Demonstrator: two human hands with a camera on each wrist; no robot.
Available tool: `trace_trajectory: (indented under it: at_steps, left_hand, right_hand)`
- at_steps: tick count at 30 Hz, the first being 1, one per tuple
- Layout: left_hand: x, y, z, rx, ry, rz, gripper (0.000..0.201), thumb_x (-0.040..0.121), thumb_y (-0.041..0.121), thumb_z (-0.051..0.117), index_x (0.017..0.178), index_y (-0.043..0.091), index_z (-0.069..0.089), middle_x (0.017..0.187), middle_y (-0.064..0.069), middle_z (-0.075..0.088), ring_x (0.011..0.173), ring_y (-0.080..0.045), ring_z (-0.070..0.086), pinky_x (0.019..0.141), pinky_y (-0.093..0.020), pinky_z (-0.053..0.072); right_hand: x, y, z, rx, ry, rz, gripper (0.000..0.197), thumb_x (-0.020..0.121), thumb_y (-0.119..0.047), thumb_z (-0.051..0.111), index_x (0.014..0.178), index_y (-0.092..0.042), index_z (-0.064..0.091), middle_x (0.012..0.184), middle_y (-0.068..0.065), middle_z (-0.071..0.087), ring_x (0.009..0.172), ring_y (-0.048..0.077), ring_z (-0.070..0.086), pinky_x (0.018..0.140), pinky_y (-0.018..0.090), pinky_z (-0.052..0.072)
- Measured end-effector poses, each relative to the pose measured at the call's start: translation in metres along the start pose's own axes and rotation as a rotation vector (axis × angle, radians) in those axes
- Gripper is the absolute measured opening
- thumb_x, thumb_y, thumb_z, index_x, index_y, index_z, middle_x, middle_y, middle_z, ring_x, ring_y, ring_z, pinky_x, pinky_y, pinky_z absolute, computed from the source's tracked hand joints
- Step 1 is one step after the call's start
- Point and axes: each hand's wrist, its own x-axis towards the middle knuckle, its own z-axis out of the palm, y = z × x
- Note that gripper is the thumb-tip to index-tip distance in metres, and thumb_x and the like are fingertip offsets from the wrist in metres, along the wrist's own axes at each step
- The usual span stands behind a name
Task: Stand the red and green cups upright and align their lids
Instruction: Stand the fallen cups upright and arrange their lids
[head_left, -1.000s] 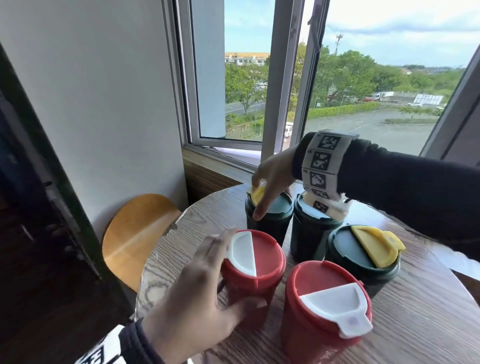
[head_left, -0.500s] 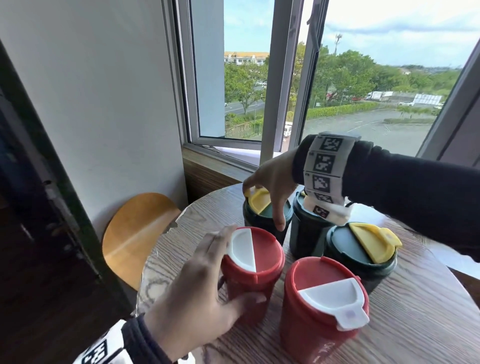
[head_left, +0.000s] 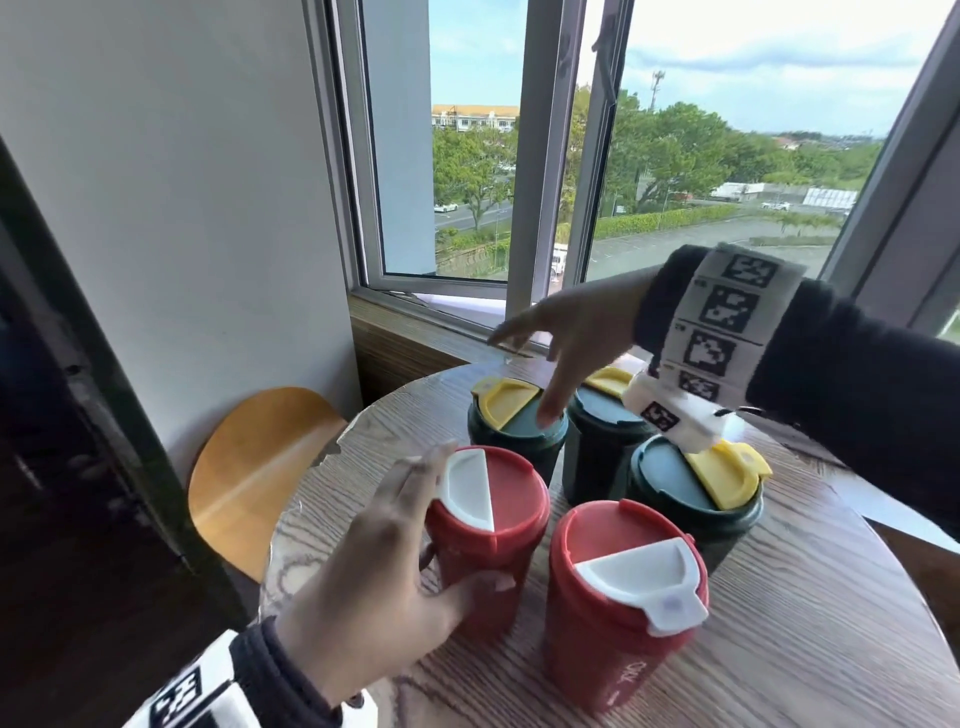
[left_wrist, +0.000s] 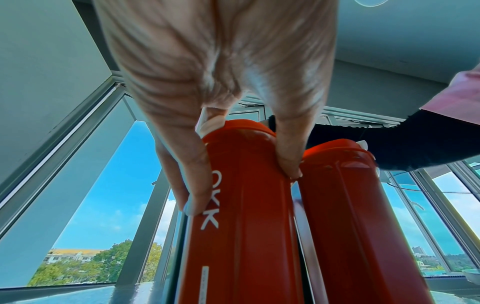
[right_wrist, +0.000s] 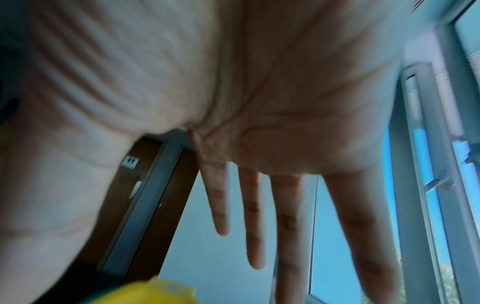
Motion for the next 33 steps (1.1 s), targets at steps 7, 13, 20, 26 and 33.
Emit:
trace_trajectory:
  at_steps: [7,13,20,26,33]
  left_hand:
    - [0.001,-0.002,0.0,-0.011,-0.021,-0.012,0.106,0.053,0.074,0.062,0.143,0.033,0.023,0.125,0.023,0.04,0.115,0.012,0.039,0.093,-0.025,0.051]
    - [0.001,-0.002,0.0,0.006,-0.033,-0.019,0.106,0.053,0.076,0.058,0.144,0.034,0.022,0.128,0.019,0.04,0.115,0.007,0.041,0.093,-0.026,0.051]
    - [0.001,0.0,-0.002,0.002,-0.026,-0.009,0.103,0.054,0.073,0.061,0.142,0.035,0.024,0.125,0.021,0.04,0.116,0.015,0.037,0.092,-0.024,0.051]
    - [0.003,0.005,-0.003,0.047,-0.008,-0.012,0.107,0.052,0.078,0.058,0.143,0.03,0.027,0.124,0.021,0.04,0.112,0.02,0.035,0.096,-0.012,0.043]
    - [0.007,0.016,-0.003,0.108,0.006,0.028,0.09,0.055,0.061,0.077,0.13,0.03,0.039,0.116,0.014,0.047,0.102,0.026,0.034,0.087,0.011,0.017]
  right_hand:
    - [-0.055,0.055,0.023,0.235,0.125,0.105,0.079,0.059,-0.065,0.063,0.131,-0.037,0.046,0.133,-0.018,0.05,0.112,0.006,0.053,0.097,0.027,0.037]
    - [-0.085,0.087,0.067,0.507,0.091,0.138,0.076,0.045,-0.077,0.069,0.116,-0.053,0.052,0.121,-0.022,0.06,0.102,-0.006,0.062,0.101,0.031,0.043]
    - [-0.094,0.088,0.105,0.634,0.205,0.131,0.088,0.034,-0.071,0.077,0.116,-0.058,0.046,0.128,-0.031,0.047,0.114,0.002,0.052,0.098,0.027,0.044]
    - [-0.096,0.075,0.121,0.79,0.238,-0.004,0.073,0.056,-0.014,0.089,0.119,-0.03,0.055,0.107,-0.016,0.068,0.098,-0.003,0.063,0.081,0.009,0.045]
    - [-0.097,0.068,0.123,0.65,0.38,0.06,0.067,0.055,-0.034,0.085,0.113,-0.032,0.052,0.09,-0.02,0.064,0.08,-0.016,0.059,0.065,0.001,0.04]
